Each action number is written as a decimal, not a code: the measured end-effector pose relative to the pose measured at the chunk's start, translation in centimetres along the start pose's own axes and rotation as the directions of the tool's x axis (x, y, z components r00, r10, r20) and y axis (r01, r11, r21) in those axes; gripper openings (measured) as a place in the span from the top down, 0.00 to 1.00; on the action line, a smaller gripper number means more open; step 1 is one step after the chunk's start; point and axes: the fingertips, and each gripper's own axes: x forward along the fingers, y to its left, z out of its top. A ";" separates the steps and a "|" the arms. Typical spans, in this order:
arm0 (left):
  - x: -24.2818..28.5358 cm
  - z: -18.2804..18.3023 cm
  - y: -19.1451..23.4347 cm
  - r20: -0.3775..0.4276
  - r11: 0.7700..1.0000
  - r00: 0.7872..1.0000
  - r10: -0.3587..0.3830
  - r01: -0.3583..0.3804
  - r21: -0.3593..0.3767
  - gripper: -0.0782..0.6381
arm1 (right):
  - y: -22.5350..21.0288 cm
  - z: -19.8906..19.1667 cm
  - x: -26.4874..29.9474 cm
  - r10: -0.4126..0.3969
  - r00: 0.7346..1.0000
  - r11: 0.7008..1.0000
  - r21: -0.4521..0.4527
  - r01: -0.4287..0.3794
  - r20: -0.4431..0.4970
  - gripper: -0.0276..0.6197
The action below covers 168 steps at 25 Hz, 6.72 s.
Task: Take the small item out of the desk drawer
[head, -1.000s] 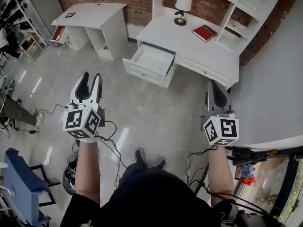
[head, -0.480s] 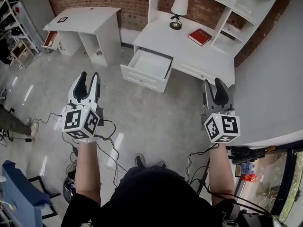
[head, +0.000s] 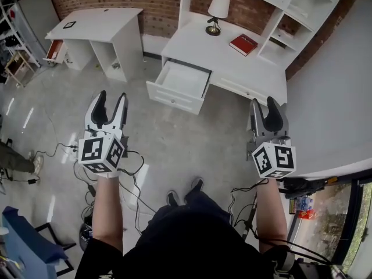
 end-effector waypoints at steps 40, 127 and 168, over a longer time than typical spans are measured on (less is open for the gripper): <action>25.6 -6.5 -1.6 -0.161 0.993 0.980 0.121 -0.120 0.013 0.57 | -12.3 -10.7 27.6 0.151 0.988 0.984 0.105 -0.147 -0.037 0.68; 45.6 -64.2 -8.9 -0.911 0.278 -0.247 -0.329 0.897 -0.343 0.62 | -24.2 -41.1 48.8 -0.048 0.868 0.930 0.295 0.219 -0.494 0.78; 48.0 -61.9 -8.7 -0.862 0.490 -0.106 -0.496 0.786 -0.378 0.81 | -22.3 -37.7 47.7 -0.079 0.885 0.948 0.240 0.209 -0.459 0.83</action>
